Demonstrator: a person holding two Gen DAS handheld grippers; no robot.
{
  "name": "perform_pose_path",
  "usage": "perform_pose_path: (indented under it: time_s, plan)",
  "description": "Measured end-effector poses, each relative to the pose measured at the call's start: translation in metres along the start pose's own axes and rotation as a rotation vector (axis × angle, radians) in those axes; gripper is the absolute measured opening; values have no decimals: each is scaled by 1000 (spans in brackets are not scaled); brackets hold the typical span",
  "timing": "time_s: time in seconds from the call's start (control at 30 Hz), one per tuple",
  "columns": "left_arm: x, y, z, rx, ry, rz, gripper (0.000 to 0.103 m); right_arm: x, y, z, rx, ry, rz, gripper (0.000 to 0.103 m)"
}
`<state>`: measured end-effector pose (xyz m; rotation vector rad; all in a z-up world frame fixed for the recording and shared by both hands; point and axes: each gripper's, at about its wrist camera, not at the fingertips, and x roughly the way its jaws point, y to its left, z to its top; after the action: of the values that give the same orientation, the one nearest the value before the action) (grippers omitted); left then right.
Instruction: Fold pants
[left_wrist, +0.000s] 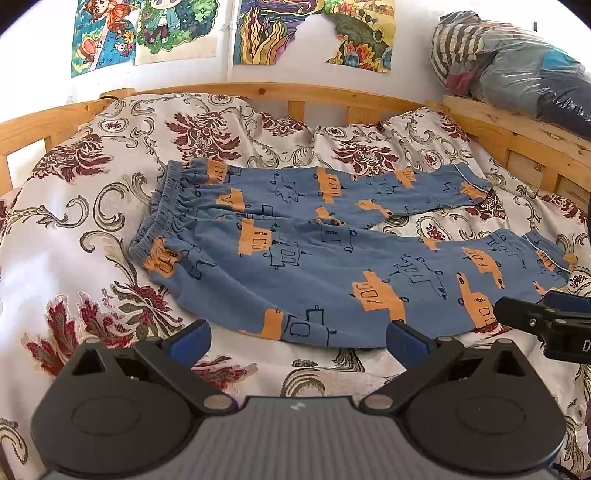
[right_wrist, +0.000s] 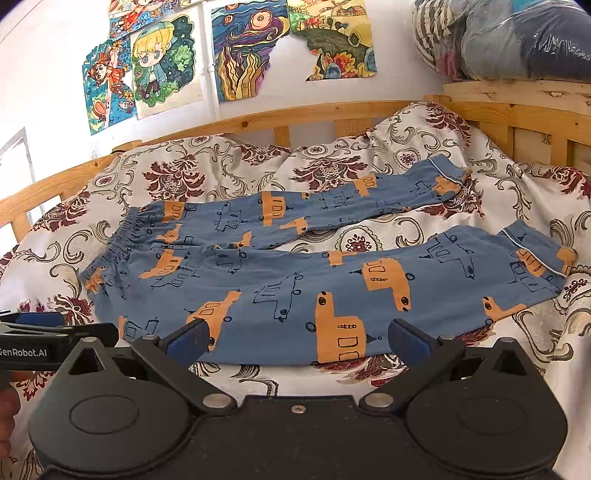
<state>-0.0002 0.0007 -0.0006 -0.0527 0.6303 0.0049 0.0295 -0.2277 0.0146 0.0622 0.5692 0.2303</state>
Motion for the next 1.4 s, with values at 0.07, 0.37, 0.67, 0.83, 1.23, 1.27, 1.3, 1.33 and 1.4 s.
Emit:
perform_pose_path:
  time_s: [0.07,0.37,0.67,0.83,1.23,1.27,1.3,1.33,1.4]
  plan:
    - [0,0,0,0,0,-2,103,0,0,0,0,0,0,102]
    - [3,0,-2,3,19,-3,103,-2,0,0,4,-9,2,102]
    - [0,4,-4,-6,23,6,103,-10,-4,3,24,-21,-12,102]
    - [-2,1,-2,6,18,6,103,-13,-2,4,14,-33,-3,102]
    - [6,6,13,-14,22,25,103,2,1,12,-19,27,-50,102]
    - [7,8,18,-20,23,22,103,6,0,16,-33,36,-47,102]
    - [9,11,25,-21,23,18,103,10,-1,21,-55,43,-32,102]
    - [11,13,31,-13,23,12,103,14,-2,27,-83,45,-8,102]
    - [17,15,47,31,21,5,103,25,-2,39,-149,54,27,102]
